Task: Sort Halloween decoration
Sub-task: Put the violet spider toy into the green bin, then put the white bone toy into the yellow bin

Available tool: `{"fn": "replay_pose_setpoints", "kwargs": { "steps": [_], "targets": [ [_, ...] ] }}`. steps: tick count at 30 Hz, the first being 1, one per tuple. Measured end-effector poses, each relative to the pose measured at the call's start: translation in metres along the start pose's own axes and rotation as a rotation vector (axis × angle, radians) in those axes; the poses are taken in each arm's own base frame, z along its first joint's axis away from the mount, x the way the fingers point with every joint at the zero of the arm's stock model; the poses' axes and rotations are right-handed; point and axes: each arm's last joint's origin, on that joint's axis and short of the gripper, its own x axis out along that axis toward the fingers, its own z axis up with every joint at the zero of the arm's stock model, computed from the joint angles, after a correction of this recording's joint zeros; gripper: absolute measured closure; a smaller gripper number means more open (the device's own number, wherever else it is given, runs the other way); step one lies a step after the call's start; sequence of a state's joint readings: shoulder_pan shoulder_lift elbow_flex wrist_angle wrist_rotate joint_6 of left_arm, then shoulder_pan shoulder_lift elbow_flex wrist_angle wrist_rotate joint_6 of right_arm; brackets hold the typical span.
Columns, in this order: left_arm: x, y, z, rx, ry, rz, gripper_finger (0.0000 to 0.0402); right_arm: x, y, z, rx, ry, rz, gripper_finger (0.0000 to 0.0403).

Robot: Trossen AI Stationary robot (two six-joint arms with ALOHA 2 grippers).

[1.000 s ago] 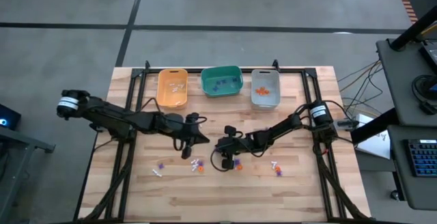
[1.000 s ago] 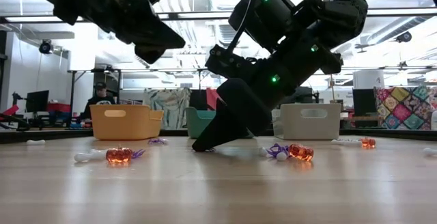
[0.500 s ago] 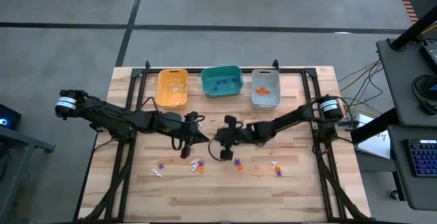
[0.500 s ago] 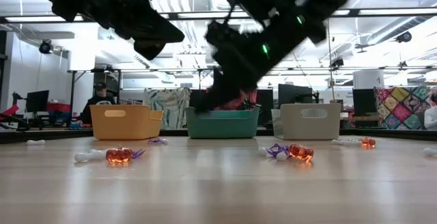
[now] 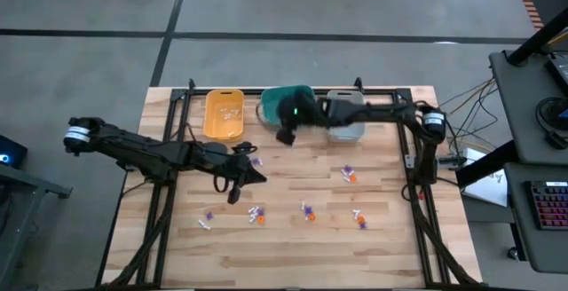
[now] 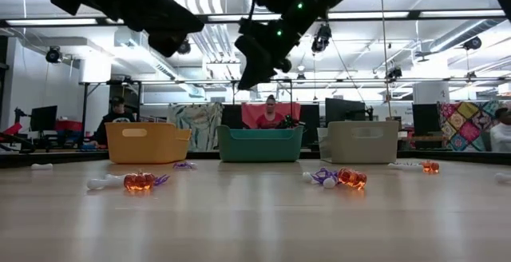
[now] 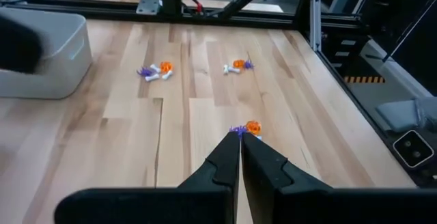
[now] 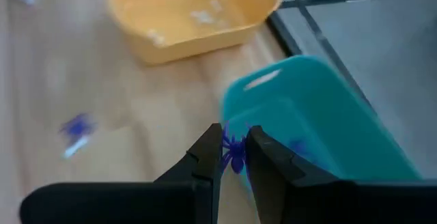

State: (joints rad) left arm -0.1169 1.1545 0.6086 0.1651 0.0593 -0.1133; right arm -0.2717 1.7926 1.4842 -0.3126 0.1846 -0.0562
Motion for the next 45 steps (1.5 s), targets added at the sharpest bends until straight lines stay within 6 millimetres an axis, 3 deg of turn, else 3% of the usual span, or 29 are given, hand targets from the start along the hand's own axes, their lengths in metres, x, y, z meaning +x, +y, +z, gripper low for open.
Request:
{"fn": "replay_pose_setpoints", "kwargs": {
  "steps": [3, 8, 16, 27, 38, 45],
  "targets": [
    [-0.004, -0.001, 0.002, 0.004, -0.01, -0.001, 0.0402, 0.009, -0.032, 0.002, 0.05, -0.005, 0.017, 0.0351],
    [-0.008, -0.001, 0.005, 0.027, -0.027, 0.005, 0.0402, 0.028, -0.073, -0.013, 0.123, 0.038, -0.004, 0.0351],
    [-0.009, 0.0, 0.005, 0.036, -0.025, 0.023, 0.0402, 0.061, -0.111, -0.045, 0.202, 0.145, -0.062, 0.0351],
    [-0.009, 0.0, 0.003, 0.035, -0.011, 0.027, 0.0402, 0.071, -0.117, -0.055, 0.226, 0.179, -0.073, 0.0348],
    [-0.009, 0.002, 0.003, 0.021, -0.01, 0.079, 0.0402, 0.07, -0.118, -0.055, 0.225, 0.179, -0.081, 0.0266],
    [-0.009, 0.002, 0.002, -0.007, -0.001, 0.091, 0.0402, 0.061, -0.118, -0.05, 0.225, 0.179, -0.08, 0.0246]
  ]
}}
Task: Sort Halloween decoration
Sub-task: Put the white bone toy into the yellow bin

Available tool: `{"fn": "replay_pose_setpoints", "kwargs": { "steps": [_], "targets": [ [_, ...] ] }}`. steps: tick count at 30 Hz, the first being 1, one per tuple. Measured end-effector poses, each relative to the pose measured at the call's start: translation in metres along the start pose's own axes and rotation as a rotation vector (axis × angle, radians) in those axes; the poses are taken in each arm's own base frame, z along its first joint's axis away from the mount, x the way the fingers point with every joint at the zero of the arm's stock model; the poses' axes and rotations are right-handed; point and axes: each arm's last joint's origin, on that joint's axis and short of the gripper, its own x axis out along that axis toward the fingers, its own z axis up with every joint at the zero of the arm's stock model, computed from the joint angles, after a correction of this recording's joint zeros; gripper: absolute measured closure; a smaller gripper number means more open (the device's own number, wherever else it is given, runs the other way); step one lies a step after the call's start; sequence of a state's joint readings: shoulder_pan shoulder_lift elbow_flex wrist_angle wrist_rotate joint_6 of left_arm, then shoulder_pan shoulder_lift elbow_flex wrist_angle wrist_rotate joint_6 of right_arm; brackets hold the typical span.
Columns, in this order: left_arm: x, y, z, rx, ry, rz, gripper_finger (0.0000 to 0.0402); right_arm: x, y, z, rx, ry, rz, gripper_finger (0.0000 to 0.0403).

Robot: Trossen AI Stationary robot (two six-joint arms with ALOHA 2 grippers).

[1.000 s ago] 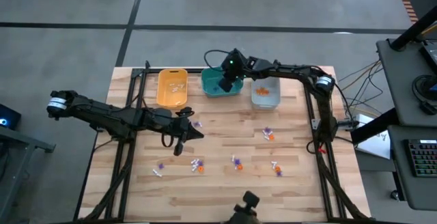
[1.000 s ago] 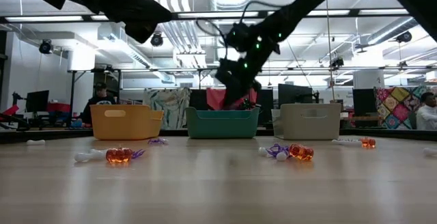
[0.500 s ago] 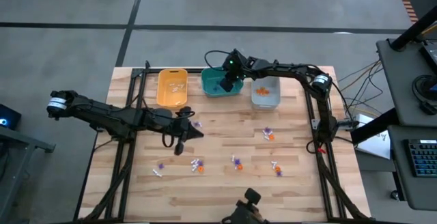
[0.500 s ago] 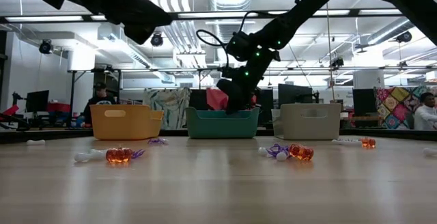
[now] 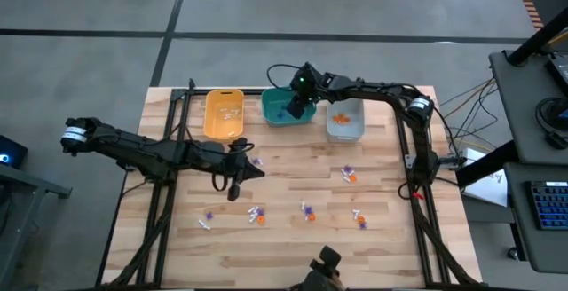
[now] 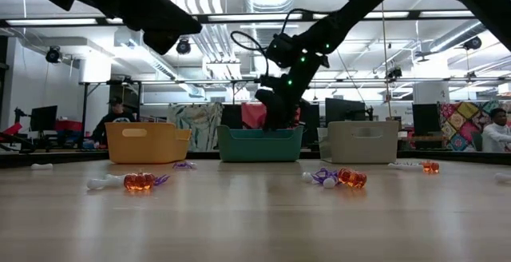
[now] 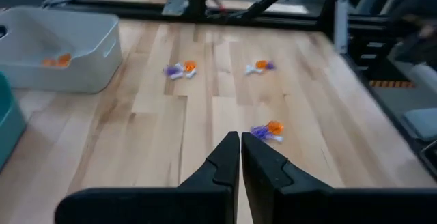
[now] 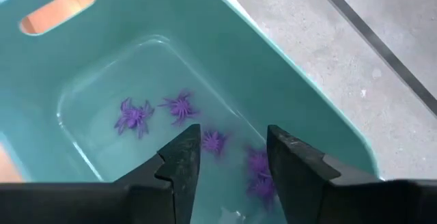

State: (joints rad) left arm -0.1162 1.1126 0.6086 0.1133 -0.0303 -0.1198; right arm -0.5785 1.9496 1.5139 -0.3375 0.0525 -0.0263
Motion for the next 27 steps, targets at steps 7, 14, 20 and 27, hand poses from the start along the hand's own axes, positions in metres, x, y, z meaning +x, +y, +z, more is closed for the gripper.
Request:
{"fn": "replay_pose_setpoints", "kwargs": {
  "steps": [7, 14, 20, 27],
  "targets": [
    [-0.002, 0.008, -0.013, -0.122, 0.098, 0.239, 0.0402, -0.039, 0.01, 0.006, -0.025, 0.027, 0.023, 0.026],
    [-0.015, 0.017, -0.032, -0.271, 0.368, 0.483, 0.0402, -0.092, 0.038, 0.006, -0.102, 0.074, 0.074, 0.0276],
    [-0.037, 0.024, -0.047, -0.399, 0.644, 0.632, 0.0402, -0.135, 0.064, 0.005, -0.152, 0.062, 0.127, 0.0279],
    [-0.053, 0.033, -0.061, -0.578, 0.816, 0.799, 0.0402, -0.164, 0.097, 0.003, -0.216, -0.001, 0.198, 0.0273]
  ]
}}
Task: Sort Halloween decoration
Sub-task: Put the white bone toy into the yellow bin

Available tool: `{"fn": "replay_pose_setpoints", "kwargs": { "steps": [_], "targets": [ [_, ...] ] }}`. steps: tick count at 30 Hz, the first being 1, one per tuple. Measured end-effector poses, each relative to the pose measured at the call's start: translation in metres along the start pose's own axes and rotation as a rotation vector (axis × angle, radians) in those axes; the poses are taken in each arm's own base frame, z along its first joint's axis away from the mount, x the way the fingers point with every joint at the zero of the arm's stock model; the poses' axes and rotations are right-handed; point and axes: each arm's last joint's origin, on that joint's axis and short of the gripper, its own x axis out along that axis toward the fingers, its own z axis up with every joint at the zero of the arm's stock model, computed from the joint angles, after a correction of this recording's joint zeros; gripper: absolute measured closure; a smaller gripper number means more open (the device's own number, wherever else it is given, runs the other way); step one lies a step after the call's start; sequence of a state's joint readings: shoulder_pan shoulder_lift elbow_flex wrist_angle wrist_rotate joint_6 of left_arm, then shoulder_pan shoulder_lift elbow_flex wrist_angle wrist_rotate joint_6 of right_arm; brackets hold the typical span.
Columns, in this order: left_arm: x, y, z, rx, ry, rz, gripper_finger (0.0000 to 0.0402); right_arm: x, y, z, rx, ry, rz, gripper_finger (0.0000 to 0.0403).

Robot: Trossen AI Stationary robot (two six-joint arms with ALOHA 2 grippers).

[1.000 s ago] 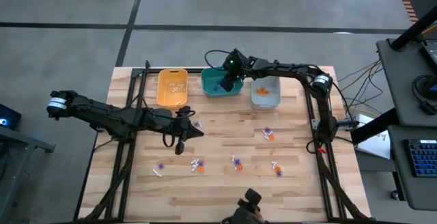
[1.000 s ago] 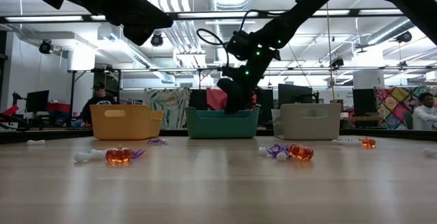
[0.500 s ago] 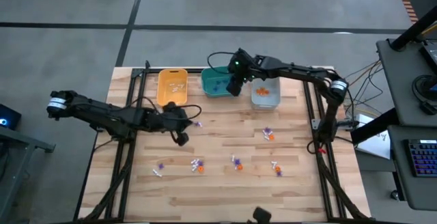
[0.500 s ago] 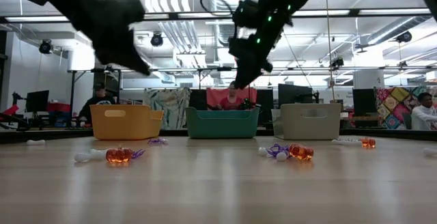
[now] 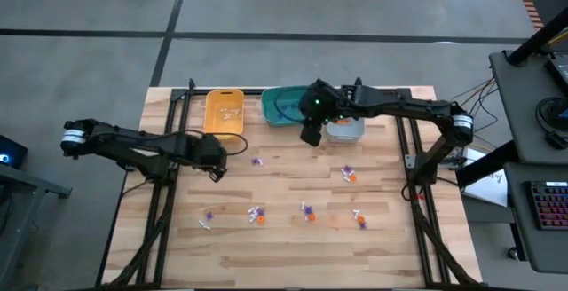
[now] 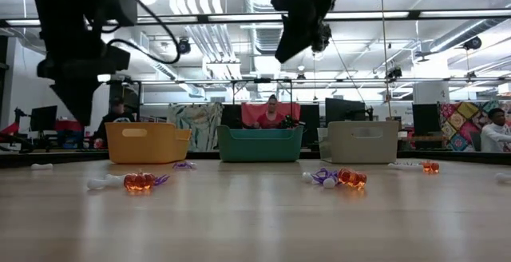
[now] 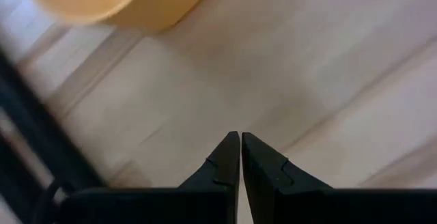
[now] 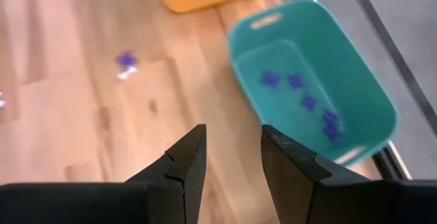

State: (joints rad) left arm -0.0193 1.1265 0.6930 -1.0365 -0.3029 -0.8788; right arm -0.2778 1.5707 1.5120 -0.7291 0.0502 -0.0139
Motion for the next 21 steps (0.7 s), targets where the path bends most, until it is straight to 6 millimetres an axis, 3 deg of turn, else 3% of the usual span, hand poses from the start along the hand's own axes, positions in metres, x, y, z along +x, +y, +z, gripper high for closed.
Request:
{"fn": "replay_pose_setpoints", "kwargs": {
  "steps": [8, 21],
  "targets": [
    [0.013, -0.006, -0.001, -0.011, 0.114, 0.046, 0.0402, -0.001, 0.025, 0.0, -0.047, -0.009, 0.044, 0.0275],
    [0.045, -0.019, -0.004, 0.055, 0.272, 0.208, 0.04, -0.002, 0.038, -0.001, -0.066, -0.005, 0.068, 0.0278]
  ]
}}
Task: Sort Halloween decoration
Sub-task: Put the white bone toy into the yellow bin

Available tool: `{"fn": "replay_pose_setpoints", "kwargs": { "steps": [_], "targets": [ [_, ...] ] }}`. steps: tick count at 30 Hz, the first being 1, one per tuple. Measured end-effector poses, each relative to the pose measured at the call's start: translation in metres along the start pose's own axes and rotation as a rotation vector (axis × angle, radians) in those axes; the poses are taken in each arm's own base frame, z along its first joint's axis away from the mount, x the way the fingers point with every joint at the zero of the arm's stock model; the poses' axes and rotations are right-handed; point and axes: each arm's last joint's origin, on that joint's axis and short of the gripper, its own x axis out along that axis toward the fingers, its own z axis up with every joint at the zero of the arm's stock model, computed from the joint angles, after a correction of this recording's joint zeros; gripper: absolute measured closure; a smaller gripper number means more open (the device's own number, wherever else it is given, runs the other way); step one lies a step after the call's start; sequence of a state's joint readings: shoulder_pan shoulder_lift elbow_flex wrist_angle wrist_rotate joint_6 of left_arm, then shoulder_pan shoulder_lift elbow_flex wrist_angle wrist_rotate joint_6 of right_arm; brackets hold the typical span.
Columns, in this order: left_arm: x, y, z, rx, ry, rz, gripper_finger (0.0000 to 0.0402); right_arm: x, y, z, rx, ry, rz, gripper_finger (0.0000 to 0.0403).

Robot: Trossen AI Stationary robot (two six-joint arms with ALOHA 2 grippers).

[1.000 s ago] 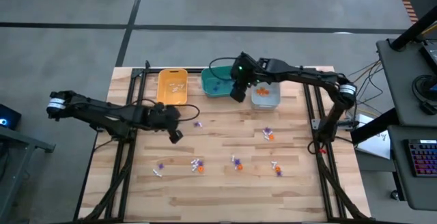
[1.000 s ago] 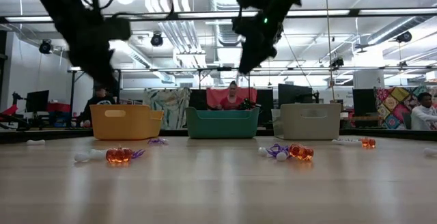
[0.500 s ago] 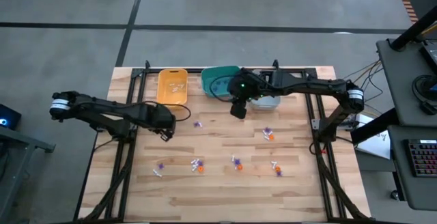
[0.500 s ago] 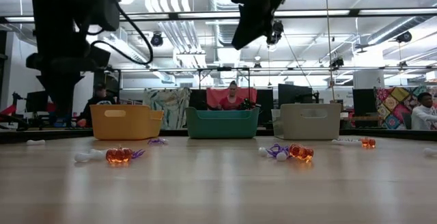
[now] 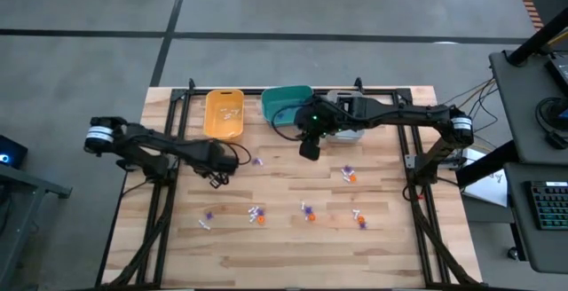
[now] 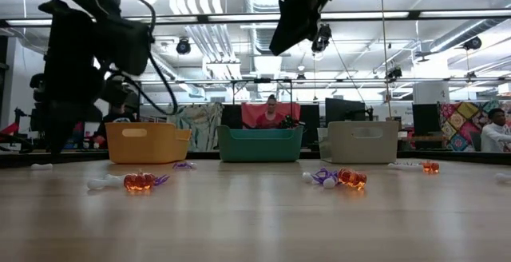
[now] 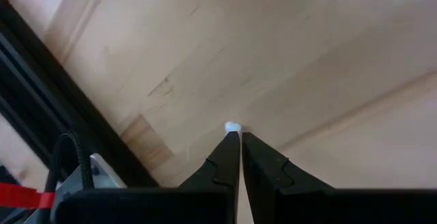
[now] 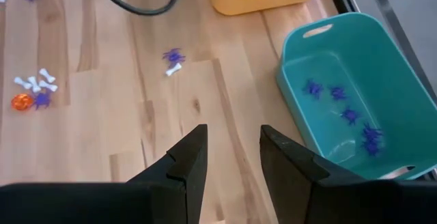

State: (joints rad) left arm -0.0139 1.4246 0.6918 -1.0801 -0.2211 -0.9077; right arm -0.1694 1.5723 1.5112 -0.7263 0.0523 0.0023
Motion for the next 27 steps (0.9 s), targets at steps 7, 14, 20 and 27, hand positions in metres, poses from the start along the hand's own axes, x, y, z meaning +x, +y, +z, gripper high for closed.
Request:
{"fn": "replay_pose_setpoints", "kwargs": {
  "steps": [7, 14, 20, 27],
  "targets": [
    [0.012, -0.007, 0.002, 0.008, 0.048, 0.067, 0.0358, 0.0, 0.002, 0.0, -0.006, 0.001, 0.003, 0.0282],
    [0.018, -0.01, 0.003, 0.013, 0.073, 0.102, 0.03, 0.0, 0.002, 0.0, -0.007, 0.001, 0.004, 0.0277],
    [0.024, -0.012, 0.003, 0.021, 0.079, 0.11, 0.0293, 0.0, 0.002, -0.001, -0.007, 0.003, 0.004, 0.0275],
    [0.028, -0.013, 0.002, 0.037, 0.08, 0.093, 0.0331, 0.003, 0.002, -0.004, -0.008, 0.017, 0.004, 0.0275]
  ]
}}
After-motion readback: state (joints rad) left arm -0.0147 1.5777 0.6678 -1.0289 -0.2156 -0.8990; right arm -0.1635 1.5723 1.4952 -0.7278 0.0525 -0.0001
